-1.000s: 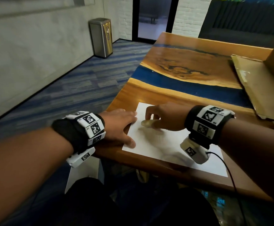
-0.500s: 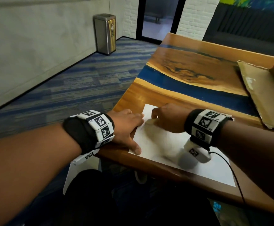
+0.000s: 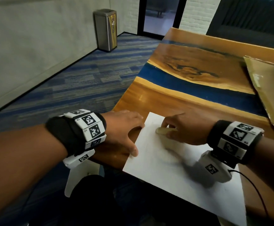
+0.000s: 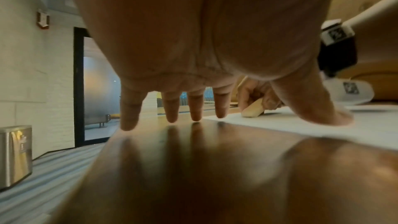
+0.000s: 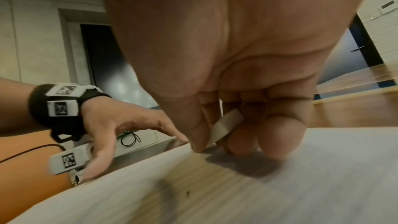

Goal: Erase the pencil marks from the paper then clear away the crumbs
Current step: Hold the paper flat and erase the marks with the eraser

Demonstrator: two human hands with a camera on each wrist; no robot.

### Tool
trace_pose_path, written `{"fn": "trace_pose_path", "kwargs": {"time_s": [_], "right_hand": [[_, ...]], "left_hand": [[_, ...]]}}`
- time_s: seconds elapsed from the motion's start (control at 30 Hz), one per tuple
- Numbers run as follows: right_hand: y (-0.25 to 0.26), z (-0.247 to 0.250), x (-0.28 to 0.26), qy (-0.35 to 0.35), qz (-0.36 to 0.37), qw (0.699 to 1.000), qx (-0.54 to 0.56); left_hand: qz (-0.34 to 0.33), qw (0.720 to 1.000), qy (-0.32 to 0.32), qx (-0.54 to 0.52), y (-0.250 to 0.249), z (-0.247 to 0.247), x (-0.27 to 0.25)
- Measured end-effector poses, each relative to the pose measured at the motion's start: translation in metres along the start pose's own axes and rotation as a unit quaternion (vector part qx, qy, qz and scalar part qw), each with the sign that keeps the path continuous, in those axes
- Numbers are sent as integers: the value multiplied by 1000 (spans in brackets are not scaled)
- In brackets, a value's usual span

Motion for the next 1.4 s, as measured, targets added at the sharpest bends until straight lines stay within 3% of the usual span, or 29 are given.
{"fn": "trace_pose_path", "kwargs": {"time_s": [0.13, 0.27, 0.43, 0.5, 0.63, 0.77, 0.83, 1.0, 1.4], "right_hand": [[4, 1, -3, 10, 7, 1000, 6], [18, 7, 6, 0, 21, 1000, -14], [20, 7, 23, -22, -12, 999, -24], [36, -2, 14, 14, 30, 999, -9], [87, -19, -13, 61, 192, 979, -10], [41, -1, 19, 40, 54, 998, -23], [27, -2, 25, 48, 19, 998, -20], [19, 6, 25, 14, 3, 1000, 8], [6, 18, 28, -19, -25, 999, 14]], "left_hand": [[41, 997, 53, 35, 12, -12, 13], [37, 995, 78, 40, 13, -12, 14], [40, 993, 96, 60, 11, -8, 18], [37, 992, 100, 64, 11, -9, 20], [37, 990, 117, 66, 10, -14, 20], [41, 991, 115, 56, 8, -9, 17], [41, 992, 109, 52, 8, -9, 17], [42, 995, 84, 30, 8, -7, 16], [70, 986, 122, 90, 14, -3, 23]]}}
Point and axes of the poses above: each hand's wrist, its own x-axis towards the middle knuckle, its own z-axis out of the back of the hand, y = z × x, the point moved 9 cm from there along x, towards the middle knuckle, and after that the axes turned 10 degrees about x, right-handed, at the moved point
